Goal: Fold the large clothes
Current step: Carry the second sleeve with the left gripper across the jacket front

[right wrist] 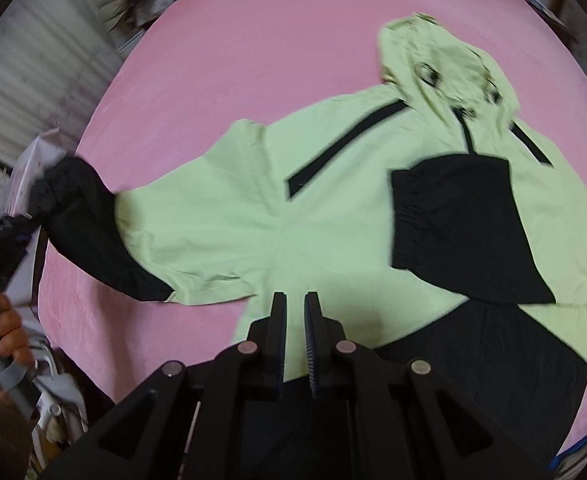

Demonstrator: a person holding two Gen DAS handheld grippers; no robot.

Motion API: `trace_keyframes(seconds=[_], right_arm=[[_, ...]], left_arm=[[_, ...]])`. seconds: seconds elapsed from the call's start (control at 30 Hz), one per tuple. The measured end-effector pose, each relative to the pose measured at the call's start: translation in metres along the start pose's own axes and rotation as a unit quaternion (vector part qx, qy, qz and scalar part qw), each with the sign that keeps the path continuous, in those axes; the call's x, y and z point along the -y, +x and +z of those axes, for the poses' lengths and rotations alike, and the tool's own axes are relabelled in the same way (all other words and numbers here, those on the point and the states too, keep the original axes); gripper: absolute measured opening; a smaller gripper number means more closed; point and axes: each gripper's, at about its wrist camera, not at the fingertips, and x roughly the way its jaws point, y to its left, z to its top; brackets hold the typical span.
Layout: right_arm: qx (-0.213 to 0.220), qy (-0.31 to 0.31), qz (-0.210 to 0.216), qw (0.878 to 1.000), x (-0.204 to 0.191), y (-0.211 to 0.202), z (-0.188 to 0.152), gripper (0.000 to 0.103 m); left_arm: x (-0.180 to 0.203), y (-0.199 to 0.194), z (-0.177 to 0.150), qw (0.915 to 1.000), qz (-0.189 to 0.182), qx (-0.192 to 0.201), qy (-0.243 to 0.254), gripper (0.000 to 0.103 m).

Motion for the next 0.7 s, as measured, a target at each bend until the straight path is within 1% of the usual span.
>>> trace_keyframes(seconds=[0.03, 0.07, 0.1, 0.13, 0.17, 0.2, 0.23, 0.27, 0.3, 0.33, 0.4, 0.47, 0.5, 0.57, 0.6, 0.63, 0.7], right_arm=[[0.001, 0.012, 0.001, 1.000, 0.011, -0.001, -0.003, 0.009], [0.002, 0.022, 0.002, 1.000, 0.022, -0.003, -0.005, 0.009], [0.005, 0.030, 0.001, 1.000, 0.033, -0.006, -0.008, 0.009], [0.008, 0.036, 0.000, 0.999, 0.042, -0.008, -0.010, 0.009], [0.011, 0.042, -0.002, 0.999, 0.053, -0.011, -0.013, 0.009], [0.013, 0.050, -0.005, 0.999, 0.066, -0.013, -0.017, 0.009], [0.013, 0.056, -0.008, 0.998, 0.078, -0.014, -0.020, 0.009], [0.012, 0.062, -0.013, 0.998, 0.090, -0.014, -0.024, 0.009], [0.011, 0.066, -0.017, 0.998, 0.102, -0.014, -0.028, 0.009], [0.009, 0.070, -0.021, 0.997, 0.114, -0.013, -0.034, 0.009], [0.006, 0.077, -0.019, 0.997, 0.132, -0.010, -0.042, 0.009], [0.004, 0.082, -0.013, 0.997, 0.147, -0.007, -0.048, 0.009], [0.004, 0.083, -0.009, 0.997, 0.153, -0.005, -0.049, 0.009], [0.007, 0.078, -0.001, 0.997, 0.159, -0.001, -0.049, 0.009], [0.009, 0.072, 0.003, 0.997, 0.159, 0.001, -0.047, 0.009], [0.010, 0.068, 0.007, 0.998, 0.160, 0.003, -0.046, 0.009], [0.012, 0.055, 0.024, 0.998, 0.155, 0.009, -0.041, 0.009]], left_arm=[[0.033, 0.006, -0.004, 0.9993, -0.015, 0.003, 0.034, 0.005], [0.057, 0.011, -0.008, 0.9982, -0.029, 0.005, 0.053, 0.006], [0.076, 0.017, -0.012, 0.9971, -0.044, 0.003, 0.063, 0.006], [0.103, 0.028, -0.023, 0.9955, -0.062, -0.006, 0.071, 0.007], [0.128, 0.042, -0.035, 0.9935, -0.077, -0.023, 0.080, 0.021], [0.149, 0.058, -0.048, 0.9900, -0.091, -0.049, 0.095, 0.044], [0.168, 0.074, -0.061, 0.9854, -0.095, -0.080, 0.116, 0.057], [0.186, 0.089, -0.074, 0.9815, -0.078, -0.107, 0.139, 0.077], [0.200, 0.103, -0.090, 0.9773, -0.056, -0.125, 0.161, 0.079], [0.209, 0.111, -0.102, 0.9744, -0.039, -0.133, 0.177, 0.079], [0.198, 0.116, -0.121, 0.9715, -0.017, -0.144, 0.188, 0.079], [0.190, 0.118, -0.132, 0.9723, -0.004, -0.156, 0.174, 0.079], [0.178, 0.114, -0.134, 0.9722, 0.003, -0.165, 0.166, 0.079], [0.163, 0.115, -0.131, 0.9719, 0.023, -0.177, 0.154, 0.079], [0.155, 0.113, -0.130, 0.9729, 0.027, -0.178, 0.145, 0.079], [0.145, 0.101, -0.132, 0.9744, 0.025, -0.177, 0.136, 0.080], [0.135, 0.088, -0.126, 0.9817, 0.012, -0.161, 0.101, 0.081]])
